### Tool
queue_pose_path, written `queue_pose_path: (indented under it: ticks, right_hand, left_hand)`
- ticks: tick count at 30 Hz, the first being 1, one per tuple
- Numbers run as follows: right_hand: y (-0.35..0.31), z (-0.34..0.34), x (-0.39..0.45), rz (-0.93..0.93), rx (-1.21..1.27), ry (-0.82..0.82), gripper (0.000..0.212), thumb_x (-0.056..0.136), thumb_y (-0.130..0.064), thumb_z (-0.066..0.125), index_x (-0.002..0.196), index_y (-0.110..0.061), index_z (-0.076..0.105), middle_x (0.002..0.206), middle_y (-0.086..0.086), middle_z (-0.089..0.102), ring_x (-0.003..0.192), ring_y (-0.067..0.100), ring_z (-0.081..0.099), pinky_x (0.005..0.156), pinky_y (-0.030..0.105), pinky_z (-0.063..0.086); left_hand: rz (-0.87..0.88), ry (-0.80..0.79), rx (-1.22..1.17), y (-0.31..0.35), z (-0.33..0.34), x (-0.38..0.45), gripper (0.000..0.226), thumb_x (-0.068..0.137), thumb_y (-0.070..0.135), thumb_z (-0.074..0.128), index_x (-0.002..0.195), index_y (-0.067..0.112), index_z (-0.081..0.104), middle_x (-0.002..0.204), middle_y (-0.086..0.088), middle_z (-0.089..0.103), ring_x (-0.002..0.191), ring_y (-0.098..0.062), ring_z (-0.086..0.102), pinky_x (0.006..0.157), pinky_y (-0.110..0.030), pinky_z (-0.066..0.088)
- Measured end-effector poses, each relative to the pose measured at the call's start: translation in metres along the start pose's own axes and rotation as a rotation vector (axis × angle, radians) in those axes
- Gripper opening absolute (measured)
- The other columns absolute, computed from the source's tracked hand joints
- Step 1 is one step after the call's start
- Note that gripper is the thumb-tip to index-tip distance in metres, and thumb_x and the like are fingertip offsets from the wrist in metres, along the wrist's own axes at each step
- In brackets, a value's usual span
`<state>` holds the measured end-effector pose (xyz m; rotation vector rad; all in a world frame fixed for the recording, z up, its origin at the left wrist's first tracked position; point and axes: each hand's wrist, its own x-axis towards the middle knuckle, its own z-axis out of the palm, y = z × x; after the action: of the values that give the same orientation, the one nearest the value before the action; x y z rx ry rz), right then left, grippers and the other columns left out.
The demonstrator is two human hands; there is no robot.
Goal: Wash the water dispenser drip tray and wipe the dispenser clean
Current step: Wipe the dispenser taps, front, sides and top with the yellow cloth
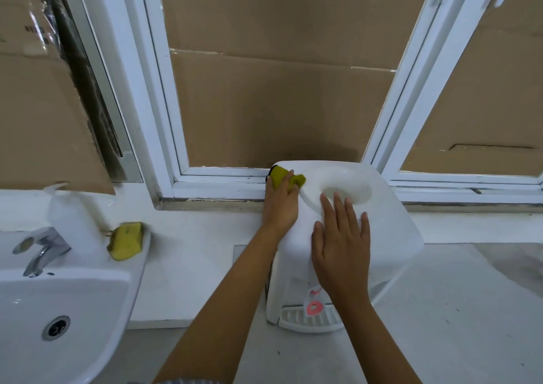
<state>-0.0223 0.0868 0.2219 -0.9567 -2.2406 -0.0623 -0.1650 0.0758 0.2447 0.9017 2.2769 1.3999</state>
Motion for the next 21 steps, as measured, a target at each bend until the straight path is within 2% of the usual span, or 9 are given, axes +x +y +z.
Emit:
queue_pose_path:
  ticks: [8, 10, 13, 15, 18, 21]
  right_hand:
    - [-0.001, 0.000, 0.001, 0.003, -0.003, -0.002, 0.053, 0.101, -0.041, 0.030, 0.146, -0.018, 0.043, 0.151, 0.007, 0.044, 0.142, 0.026, 0.037, 0.120, 0.050, 0.021]
    - [-0.001, 0.000, 0.001, 0.000, -0.001, 0.003, 0.052, 0.100, -0.039, 0.032, 0.146, -0.018, 0.044, 0.150, 0.007, 0.045, 0.142, 0.026, 0.038, 0.120, 0.050, 0.021]
    - [-0.001, 0.000, 0.001, 0.004, -0.009, -0.002, 0.051, 0.100, -0.037, 0.035, 0.146, -0.018, 0.043, 0.150, 0.007, 0.044, 0.142, 0.025, 0.037, 0.120, 0.048, 0.019]
    - [-0.001, 0.000, 0.000, 0.005, -0.014, -0.007, 0.051, 0.099, -0.037, 0.035, 0.146, -0.018, 0.043, 0.150, 0.007, 0.044, 0.142, 0.025, 0.037, 0.120, 0.048, 0.020]
    - [-0.001, -0.001, -0.002, 0.006, -0.018, -0.011, 0.051, 0.099, -0.037, 0.035, 0.146, -0.018, 0.043, 0.150, 0.007, 0.045, 0.142, 0.025, 0.037, 0.120, 0.048, 0.019]
    - [-0.001, -0.003, -0.002, 0.006, -0.013, -0.011, 0.051, 0.099, -0.036, 0.034, 0.146, -0.018, 0.043, 0.150, 0.008, 0.045, 0.141, 0.026, 0.038, 0.120, 0.048, 0.019]
  left_hand:
    - [0.032, -0.078, 0.045, 0.005, -0.009, 0.059, 0.042, 0.101, 0.036, 0.035, 0.143, 0.035, 0.042, 0.161, -0.004, 0.011, 0.148, -0.024, 0.014, 0.113, -0.039, 0.024]
    - [0.054, -0.090, 0.027, 0.004, -0.009, 0.071, 0.038, 0.100, 0.034, 0.036, 0.136, 0.034, 0.049, 0.155, -0.003, 0.025, 0.146, -0.023, 0.020, 0.111, -0.039, 0.026]
    - [0.035, -0.101, -0.093, 0.001, -0.010, 0.081, 0.032, 0.097, 0.033, 0.042, 0.125, 0.033, 0.059, 0.137, -0.003, 0.048, 0.130, -0.026, 0.043, 0.109, -0.043, 0.035]
    - [-0.008, -0.104, -0.148, -0.005, -0.007, 0.087, 0.036, 0.097, 0.035, 0.042, 0.129, 0.030, 0.056, 0.137, -0.006, 0.050, 0.125, -0.027, 0.048, 0.108, -0.046, 0.038]
    - [-0.041, -0.110, -0.210, -0.012, -0.006, 0.089, 0.050, 0.098, 0.039, 0.039, 0.146, 0.026, 0.038, 0.152, -0.005, 0.036, 0.137, -0.026, 0.038, 0.114, -0.047, 0.031]
    - [-0.125, -0.113, -0.316, -0.015, -0.008, 0.072, 0.065, 0.096, 0.058, 0.034, 0.153, 0.030, 0.020, 0.159, 0.000, 0.024, 0.142, -0.024, 0.031, 0.117, -0.046, 0.026]
